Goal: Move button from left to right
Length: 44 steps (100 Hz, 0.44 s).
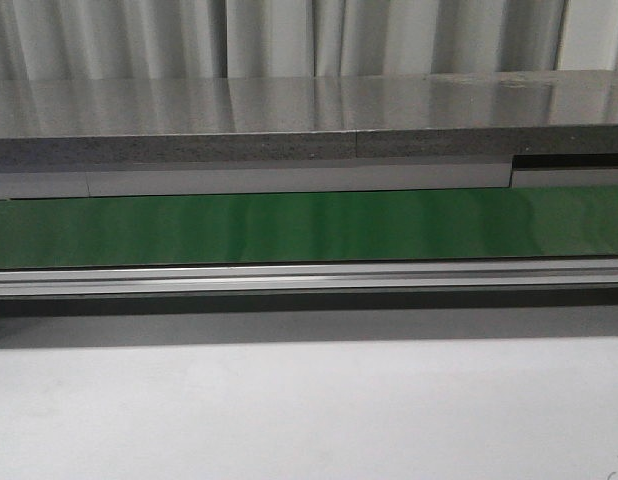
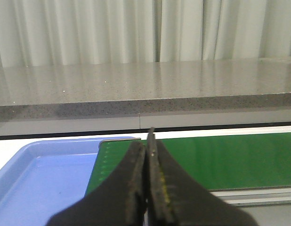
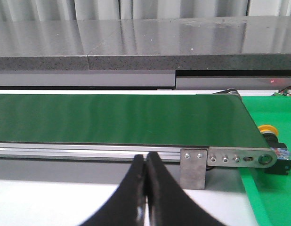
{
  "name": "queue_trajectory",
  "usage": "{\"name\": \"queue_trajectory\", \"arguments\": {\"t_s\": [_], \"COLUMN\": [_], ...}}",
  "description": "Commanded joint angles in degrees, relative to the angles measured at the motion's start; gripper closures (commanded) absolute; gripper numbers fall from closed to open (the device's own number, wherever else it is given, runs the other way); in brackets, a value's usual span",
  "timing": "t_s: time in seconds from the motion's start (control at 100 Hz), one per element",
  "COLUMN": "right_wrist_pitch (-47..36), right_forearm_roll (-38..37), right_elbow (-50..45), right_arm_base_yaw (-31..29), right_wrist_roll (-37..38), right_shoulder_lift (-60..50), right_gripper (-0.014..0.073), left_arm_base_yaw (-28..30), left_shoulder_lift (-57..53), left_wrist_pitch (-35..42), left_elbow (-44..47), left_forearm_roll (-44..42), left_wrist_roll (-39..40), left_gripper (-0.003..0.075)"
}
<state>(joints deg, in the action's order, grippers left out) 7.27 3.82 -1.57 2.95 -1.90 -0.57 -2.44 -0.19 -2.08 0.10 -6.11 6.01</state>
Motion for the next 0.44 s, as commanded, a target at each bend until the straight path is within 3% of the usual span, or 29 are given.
{"name": "queue_trajectory", "arguments": {"t_s": [0.0, 0.43], "right_wrist_pitch": [-5.0, -5.0], "right_forearm_roll": [-0.4, -0.4], "right_elbow": [1.0, 1.0], "right_arm_base_yaw": [-0.3, -0.3], "right_wrist_roll": [0.1, 0.1], "right_shoulder_lift": [-1.1, -1.1], "right_gripper": [0.0660, 0.0660], "left_arm_base_yaw": [-0.4, -0.4], "left_shoulder_lift": [-1.8, -1.8], "left_wrist_pitch": [4.3, 4.3], "left_elbow": [2.7, 2.7], "left_forearm_roll": [0.2, 0.2], "left_wrist_roll": [0.7, 0.7], "left_gripper": [0.0741, 0.0741]}}
